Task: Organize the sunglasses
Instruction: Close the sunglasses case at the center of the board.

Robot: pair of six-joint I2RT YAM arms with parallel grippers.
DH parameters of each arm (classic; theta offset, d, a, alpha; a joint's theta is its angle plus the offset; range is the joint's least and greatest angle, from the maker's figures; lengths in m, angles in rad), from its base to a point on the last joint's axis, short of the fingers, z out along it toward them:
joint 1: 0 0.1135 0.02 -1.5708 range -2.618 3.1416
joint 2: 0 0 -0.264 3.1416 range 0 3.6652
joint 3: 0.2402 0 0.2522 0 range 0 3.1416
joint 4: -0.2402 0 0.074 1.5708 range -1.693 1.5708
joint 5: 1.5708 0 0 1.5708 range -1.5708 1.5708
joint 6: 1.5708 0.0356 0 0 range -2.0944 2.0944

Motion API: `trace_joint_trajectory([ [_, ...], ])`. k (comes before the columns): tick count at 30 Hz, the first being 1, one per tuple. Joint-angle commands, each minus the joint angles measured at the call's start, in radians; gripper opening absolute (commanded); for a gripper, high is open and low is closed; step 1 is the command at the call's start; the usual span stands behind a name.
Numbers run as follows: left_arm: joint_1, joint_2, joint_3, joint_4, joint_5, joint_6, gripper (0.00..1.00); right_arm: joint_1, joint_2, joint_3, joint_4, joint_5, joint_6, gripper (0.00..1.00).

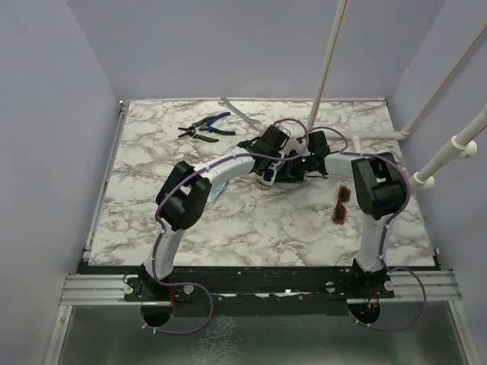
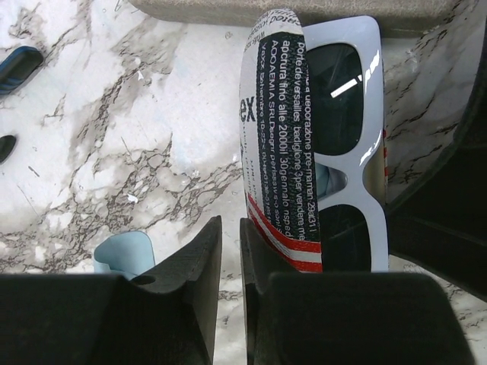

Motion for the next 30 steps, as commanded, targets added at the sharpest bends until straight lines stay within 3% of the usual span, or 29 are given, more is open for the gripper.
trace_joint_trajectory([
  [1,-0.109,0.015,-0.015,-0.006,0.155,-0.075,0.18,0.041,-0.004,0.061,0.137,-0.06,0.032,0.09],
  [5,-0.129,0.021,-0.031,0.012,0.141,-0.095,0.18,0.042,-0.006,0.066,0.143,-0.063,0.036,0.09],
  [13,-0.144,0.047,-0.015,0.028,0.134,-0.111,0.3,0.043,-0.017,0.029,0.178,-0.072,0.057,0.09],
  [19,-0.145,0.008,-0.05,0.027,0.173,-0.061,0.48,0.044,-0.027,0.005,0.18,-0.075,0.051,0.09],
  [30,-0.073,-0.026,-0.105,0.02,0.188,-0.059,0.41,0.042,-0.081,-0.029,0.083,-0.03,-0.011,0.1],
])
